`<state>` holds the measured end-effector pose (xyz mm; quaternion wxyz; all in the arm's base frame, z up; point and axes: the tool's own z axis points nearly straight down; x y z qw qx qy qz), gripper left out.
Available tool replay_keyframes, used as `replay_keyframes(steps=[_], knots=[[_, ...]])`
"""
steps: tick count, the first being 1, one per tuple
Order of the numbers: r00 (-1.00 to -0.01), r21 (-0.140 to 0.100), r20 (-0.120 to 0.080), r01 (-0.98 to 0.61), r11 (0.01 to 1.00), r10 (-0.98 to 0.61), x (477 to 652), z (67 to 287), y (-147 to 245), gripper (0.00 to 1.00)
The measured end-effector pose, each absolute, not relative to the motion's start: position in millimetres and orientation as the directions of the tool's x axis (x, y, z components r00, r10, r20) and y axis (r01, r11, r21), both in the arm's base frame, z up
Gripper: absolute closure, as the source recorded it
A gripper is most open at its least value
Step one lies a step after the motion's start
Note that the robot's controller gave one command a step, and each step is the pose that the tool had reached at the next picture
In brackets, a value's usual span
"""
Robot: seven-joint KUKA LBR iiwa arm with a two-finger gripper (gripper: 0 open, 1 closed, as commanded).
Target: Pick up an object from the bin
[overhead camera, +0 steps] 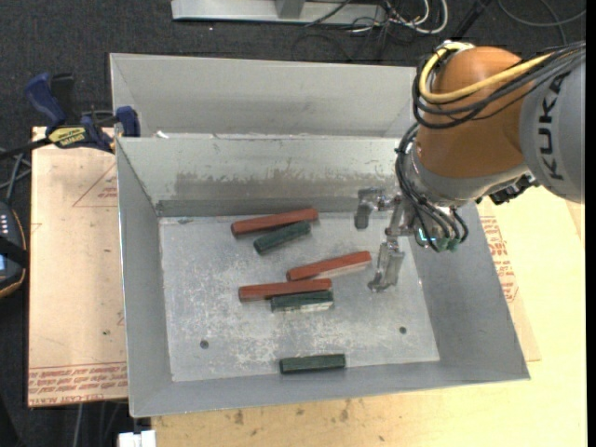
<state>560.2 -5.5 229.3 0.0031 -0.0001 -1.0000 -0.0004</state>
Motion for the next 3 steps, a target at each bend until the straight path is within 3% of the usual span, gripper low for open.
replay_keyframes(steps=[1,2,3], knots=[[-1.0,0.001,-0.001,0.0,1.0,0.0,561.7,233.1,-5.5,0.0],[-0.997,0.0,-0.007,-0.072,0.997,-0.072,572.3,191.6,13.0,0.0],[-0.963,0.0,-0.005,-0.27,0.963,-0.27,569.5,128.5,60.4,0.0]])
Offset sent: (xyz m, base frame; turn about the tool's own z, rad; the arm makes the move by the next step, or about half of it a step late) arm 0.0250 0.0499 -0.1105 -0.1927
